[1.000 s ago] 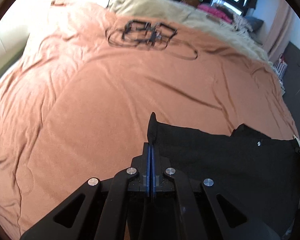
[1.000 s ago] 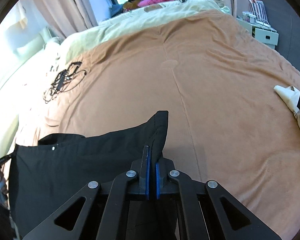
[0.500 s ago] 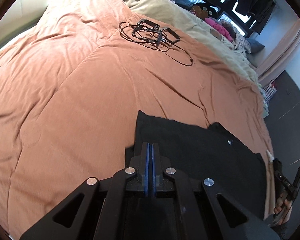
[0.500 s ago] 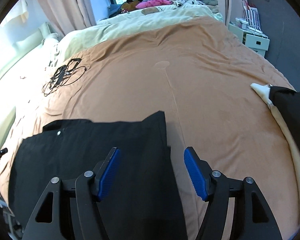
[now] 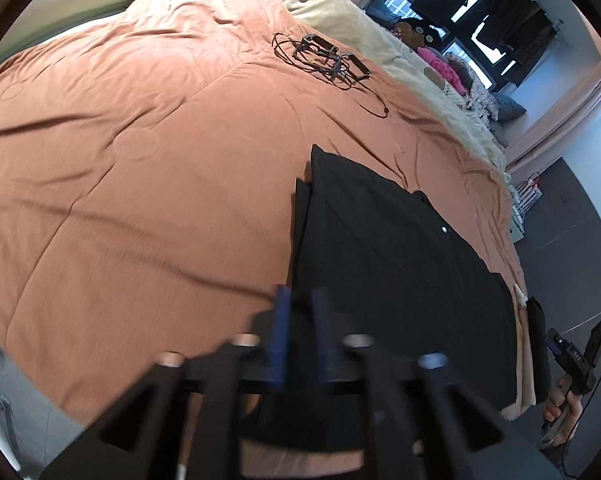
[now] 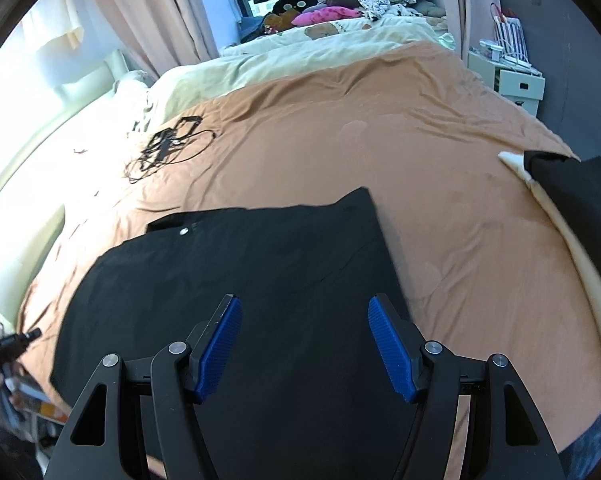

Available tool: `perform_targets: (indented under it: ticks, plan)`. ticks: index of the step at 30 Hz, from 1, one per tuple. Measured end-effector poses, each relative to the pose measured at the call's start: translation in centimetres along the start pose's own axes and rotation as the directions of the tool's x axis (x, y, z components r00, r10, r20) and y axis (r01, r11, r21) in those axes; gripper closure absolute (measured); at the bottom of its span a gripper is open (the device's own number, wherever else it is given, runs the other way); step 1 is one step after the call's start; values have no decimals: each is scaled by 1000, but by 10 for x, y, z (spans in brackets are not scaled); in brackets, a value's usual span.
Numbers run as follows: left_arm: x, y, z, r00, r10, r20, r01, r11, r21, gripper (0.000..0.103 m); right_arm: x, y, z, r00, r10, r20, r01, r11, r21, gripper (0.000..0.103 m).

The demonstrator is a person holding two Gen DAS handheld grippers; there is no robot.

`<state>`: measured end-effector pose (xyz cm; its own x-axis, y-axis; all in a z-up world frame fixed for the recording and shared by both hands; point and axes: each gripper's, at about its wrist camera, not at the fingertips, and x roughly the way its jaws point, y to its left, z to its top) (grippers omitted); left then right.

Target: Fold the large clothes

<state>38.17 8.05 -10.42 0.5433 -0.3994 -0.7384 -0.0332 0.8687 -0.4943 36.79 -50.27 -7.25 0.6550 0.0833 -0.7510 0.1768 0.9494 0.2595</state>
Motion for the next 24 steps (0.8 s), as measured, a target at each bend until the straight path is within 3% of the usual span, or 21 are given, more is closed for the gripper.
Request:
perform_targets:
  ticks: [2,3,14,19,24]
  plan:
    - [-10,1,-11,999,-22,27,22,1000,-1,20,-5,7,-7,1000,14,-3,-14,1000,-1,36]
    - [-17,0,-16,999,-29,45,29,1000,1,17,-8,12,-11,1000,22,-4,-22,1000,-5,36]
    - [-50,8,-63,994,-51,99,53,998,-20,17,-18,79,-63,996,77,-50,-81,994,-69,36]
    - [-48,27,-83,994,-71,88,79,993,-84,17,-8,105,-87,992,76,-104,-87,991,-106,36]
    - [-38,35,-93,995,-77,60,83,991,-104,17,0,132,-107,985,80,-152,-106,980,-167,47]
